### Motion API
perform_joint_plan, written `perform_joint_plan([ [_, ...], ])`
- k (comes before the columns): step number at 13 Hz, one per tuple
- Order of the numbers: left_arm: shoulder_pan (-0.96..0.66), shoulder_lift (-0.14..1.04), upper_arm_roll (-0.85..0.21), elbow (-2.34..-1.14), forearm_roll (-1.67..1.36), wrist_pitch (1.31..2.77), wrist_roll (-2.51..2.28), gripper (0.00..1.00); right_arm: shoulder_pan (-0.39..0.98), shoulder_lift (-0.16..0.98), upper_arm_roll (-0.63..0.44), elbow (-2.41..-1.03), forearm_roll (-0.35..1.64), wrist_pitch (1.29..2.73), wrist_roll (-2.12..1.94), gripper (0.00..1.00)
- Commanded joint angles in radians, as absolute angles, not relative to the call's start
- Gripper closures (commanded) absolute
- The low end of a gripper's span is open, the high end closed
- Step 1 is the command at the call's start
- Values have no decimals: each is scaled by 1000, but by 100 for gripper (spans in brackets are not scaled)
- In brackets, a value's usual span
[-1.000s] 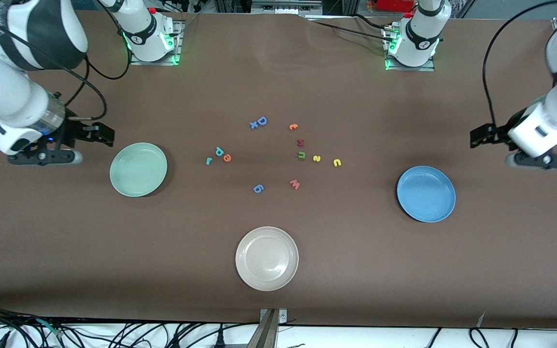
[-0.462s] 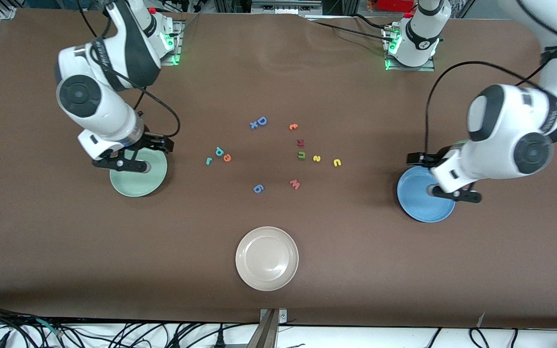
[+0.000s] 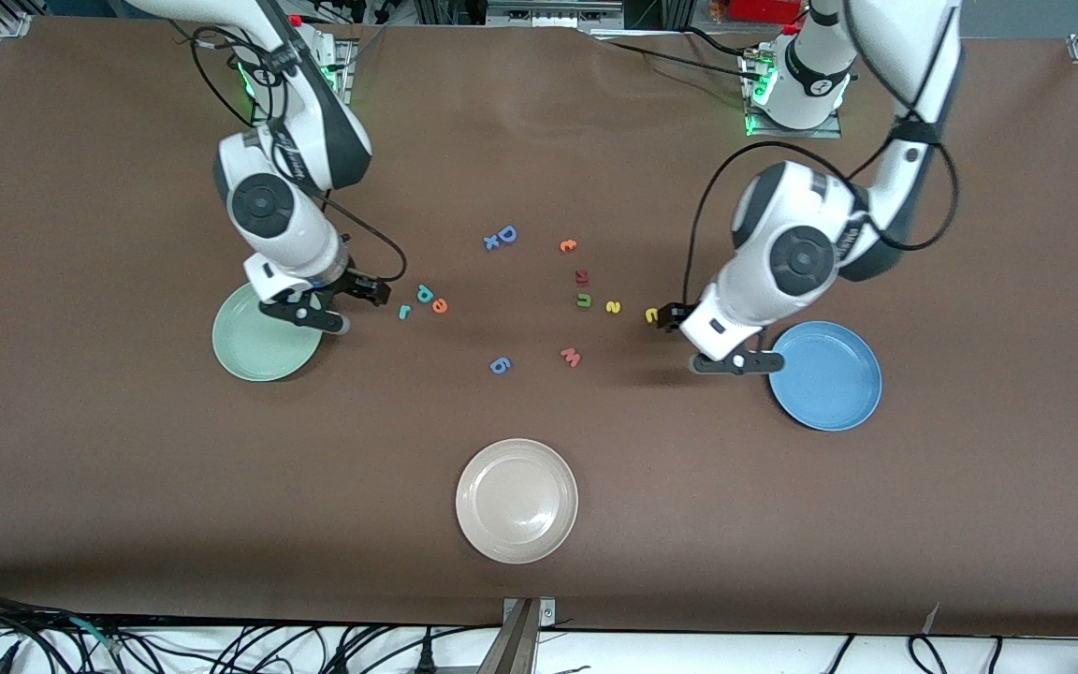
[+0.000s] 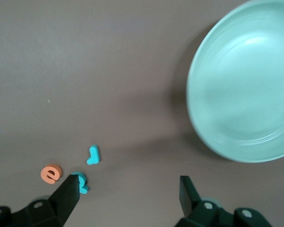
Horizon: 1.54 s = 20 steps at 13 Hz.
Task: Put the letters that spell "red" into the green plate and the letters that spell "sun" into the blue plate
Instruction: 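Grasp a teal letter with the right gripper while the left gripper reaches the yellow u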
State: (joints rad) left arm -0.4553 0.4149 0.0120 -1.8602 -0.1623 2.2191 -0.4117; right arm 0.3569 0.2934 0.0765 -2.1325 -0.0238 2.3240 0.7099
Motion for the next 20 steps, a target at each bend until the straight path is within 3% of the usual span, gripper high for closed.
perform_joint_plan([
  [1,-532,390,28,-2058,-186,2484,-466,0,353,342,97,-2132,-14,2384,768,8],
  [6,-601,403,29,-2198,-176,2687,-555,0,420,425,95,-2132,-17,2506,916,15],
  [15,-617,488,35,-2166,-137,2692,-555,1,422,445,75,-2144,-18,2539,958,35],
  [18,-618,488,37,-2166,-123,2689,-552,13,423,459,75,-2163,-18,2588,974,37],
  [20,-618,488,37,-2164,-83,2684,-557,16,425,466,77,-2166,-18,2600,974,48],
])
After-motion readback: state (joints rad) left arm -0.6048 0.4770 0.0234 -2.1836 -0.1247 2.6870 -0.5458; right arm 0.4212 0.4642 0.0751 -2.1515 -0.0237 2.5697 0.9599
